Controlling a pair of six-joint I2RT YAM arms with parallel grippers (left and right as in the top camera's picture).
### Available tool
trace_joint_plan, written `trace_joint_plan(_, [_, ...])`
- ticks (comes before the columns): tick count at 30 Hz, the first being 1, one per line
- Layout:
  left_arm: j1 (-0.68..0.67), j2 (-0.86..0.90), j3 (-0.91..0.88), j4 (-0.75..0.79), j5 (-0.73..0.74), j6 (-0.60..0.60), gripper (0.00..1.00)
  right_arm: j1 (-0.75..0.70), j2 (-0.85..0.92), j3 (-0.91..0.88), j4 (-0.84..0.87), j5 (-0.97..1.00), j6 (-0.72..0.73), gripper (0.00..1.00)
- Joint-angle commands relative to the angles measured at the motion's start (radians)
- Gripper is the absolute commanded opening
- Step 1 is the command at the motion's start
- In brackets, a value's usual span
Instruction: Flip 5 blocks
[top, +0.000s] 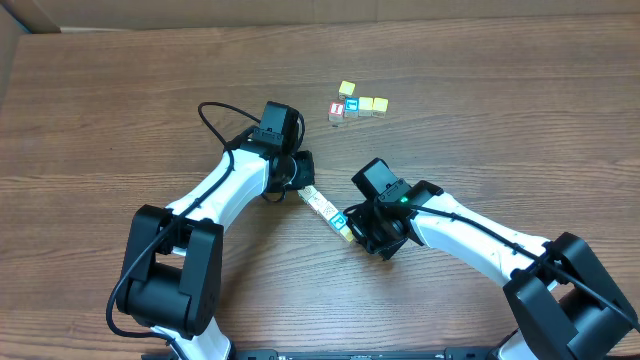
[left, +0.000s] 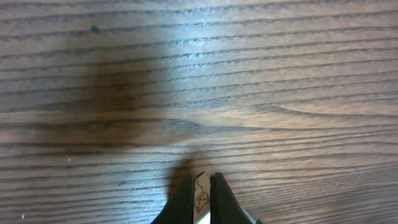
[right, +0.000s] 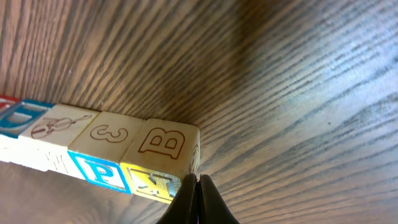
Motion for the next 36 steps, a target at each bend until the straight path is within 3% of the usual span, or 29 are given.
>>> trace_joint_plan(1, [-0.012, 0.006, -0.008, 0.011, 0.019, -0.018, 0.04, 0.008, 0.003, -0.002, 0.006, -0.009, 0.124, 0.04])
trace_joint_plan(8, [-0.009, 0.006, -0.004, 0.036, 0.014, -0.002, 0.04, 0.012, 0.003, -0.002, -0.005, -0.008, 0.145, 0.04])
trace_joint_plan(16, [0.044, 0.004, 0.129, -0.042, -0.012, 0.006, 0.04, 0.012, -0.034, 0.002, -0.005, -0.005, 0.022, 0.04])
trace_joint_plan(20, [0.067, 0.004, 0.229, -0.179, -0.028, 0.005, 0.04, 0.012, -0.086, 0.043, -0.044, 0.029, -0.133, 0.04])
trace_joint_plan(25, [0.080, 0.006, 0.386, -0.375, -0.112, 0.005, 0.04, 0.012, -0.118, 0.222, -0.350, 0.298, -0.375, 0.04])
trace_joint_plan(29, [0.077, 0.006, 0.459, -0.482, -0.107, 0.005, 0.04, 0.013, -0.118, 0.300, -0.447, 0.283, -0.624, 0.04])
trace_joint_plan(36, [0.051, 0.079, 0.431, -0.493, -0.077, 0.005, 0.04, 0.021, -0.109, 0.207, -0.399, 0.257, -0.702, 0.04])
